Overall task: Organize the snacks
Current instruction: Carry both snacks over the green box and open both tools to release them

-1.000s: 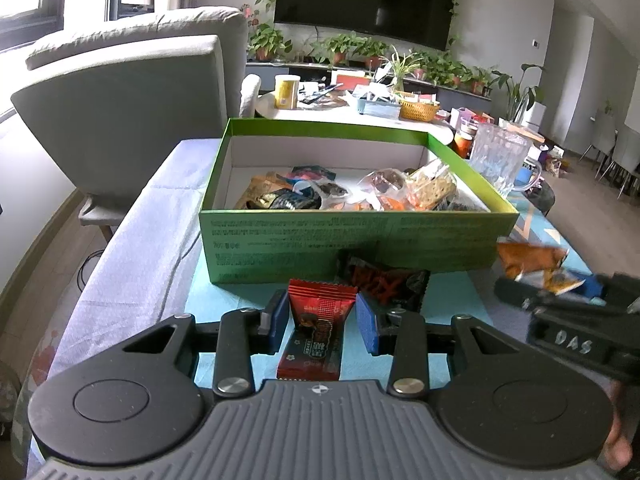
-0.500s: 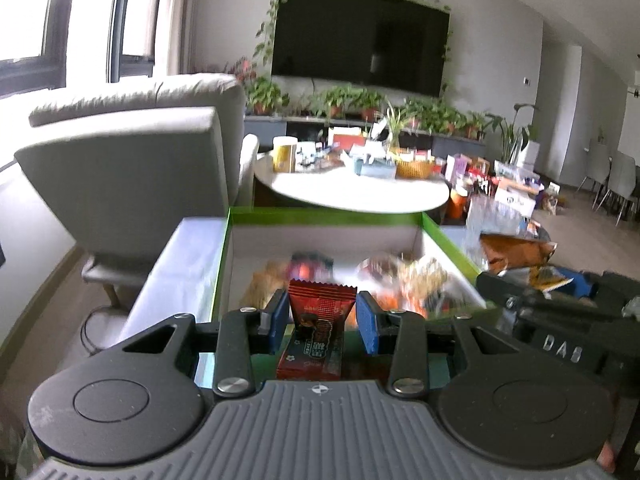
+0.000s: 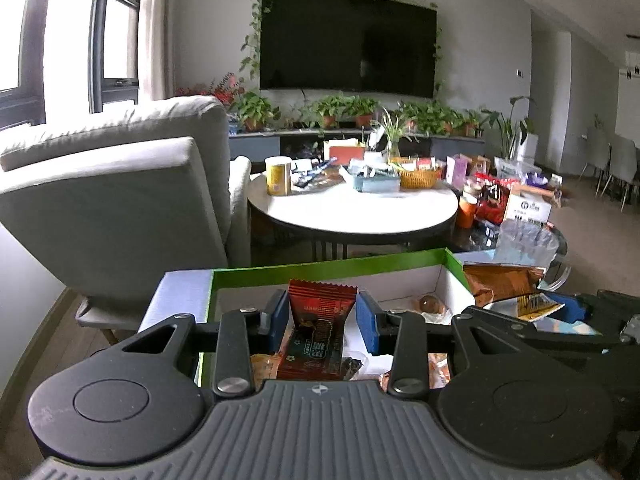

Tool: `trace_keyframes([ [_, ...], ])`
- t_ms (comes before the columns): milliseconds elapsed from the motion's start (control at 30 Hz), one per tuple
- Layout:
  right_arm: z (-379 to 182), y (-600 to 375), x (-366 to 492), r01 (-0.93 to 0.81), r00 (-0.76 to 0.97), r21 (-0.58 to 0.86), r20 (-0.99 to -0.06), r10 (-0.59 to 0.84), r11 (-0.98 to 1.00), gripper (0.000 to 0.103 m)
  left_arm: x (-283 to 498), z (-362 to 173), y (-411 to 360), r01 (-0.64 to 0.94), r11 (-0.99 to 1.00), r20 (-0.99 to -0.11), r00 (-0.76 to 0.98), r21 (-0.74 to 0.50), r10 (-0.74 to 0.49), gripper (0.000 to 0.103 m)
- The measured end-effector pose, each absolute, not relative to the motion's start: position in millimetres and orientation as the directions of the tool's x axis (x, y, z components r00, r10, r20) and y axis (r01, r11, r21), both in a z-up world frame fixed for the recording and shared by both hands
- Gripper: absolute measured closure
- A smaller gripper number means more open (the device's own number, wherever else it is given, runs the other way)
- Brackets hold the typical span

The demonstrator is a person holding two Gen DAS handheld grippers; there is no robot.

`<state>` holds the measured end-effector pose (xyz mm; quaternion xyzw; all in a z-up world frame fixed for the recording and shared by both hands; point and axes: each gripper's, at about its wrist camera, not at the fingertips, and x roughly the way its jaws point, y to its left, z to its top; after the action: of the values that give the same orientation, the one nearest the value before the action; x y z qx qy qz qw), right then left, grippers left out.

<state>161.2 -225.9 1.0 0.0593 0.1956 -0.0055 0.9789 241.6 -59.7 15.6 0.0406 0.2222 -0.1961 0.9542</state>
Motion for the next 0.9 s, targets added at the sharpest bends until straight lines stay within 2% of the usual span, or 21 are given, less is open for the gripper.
trace_keyframes([
  [300, -16.6, -229.6, 186.4, 0.04, 0.893, 0.136, -0.45, 0.026, 0.99, 0.036, 262.6, -8.7, -68.6, 0.401, 0.916, -0.499, 0.793, -0.004, -0.349, 0.067],
  [367, -18.5, -229.8, 187.0, 0.043, 0.893, 0.144, -0.45, 0.027, 0.989, 0.035, 265.0, -12.0, -68.8, 0.397, 0.918, -0.513, 0.788, 0.002, -0.34, 0.062],
  [400, -19.1, -229.8, 187.7, 0.041, 0.891, 0.145, -0.453, 0.029, 0.989, 0.034, 264.7, -13.2, -68.3, 0.392, 0.92, -0.515, 0.79, 0.005, -0.334, 0.059],
  [700, -19.8, -229.7, 181.4, 0.05, 0.883, 0.151, -0.468, 0.027, 0.987, 0.033, 253.5, -8.6, -57.8, 0.368, 0.93, -0.502, 0.803, -0.002, -0.319, 0.059],
  [900, -13.0, -237.3, 160.2, 0.074, 0.895, 0.142, -0.446, -0.003, 0.987, 0.032, 225.3, -4.7, -45.4, 0.353, 0.936, -0.487, 0.814, -0.02, -0.317, 0.059],
])
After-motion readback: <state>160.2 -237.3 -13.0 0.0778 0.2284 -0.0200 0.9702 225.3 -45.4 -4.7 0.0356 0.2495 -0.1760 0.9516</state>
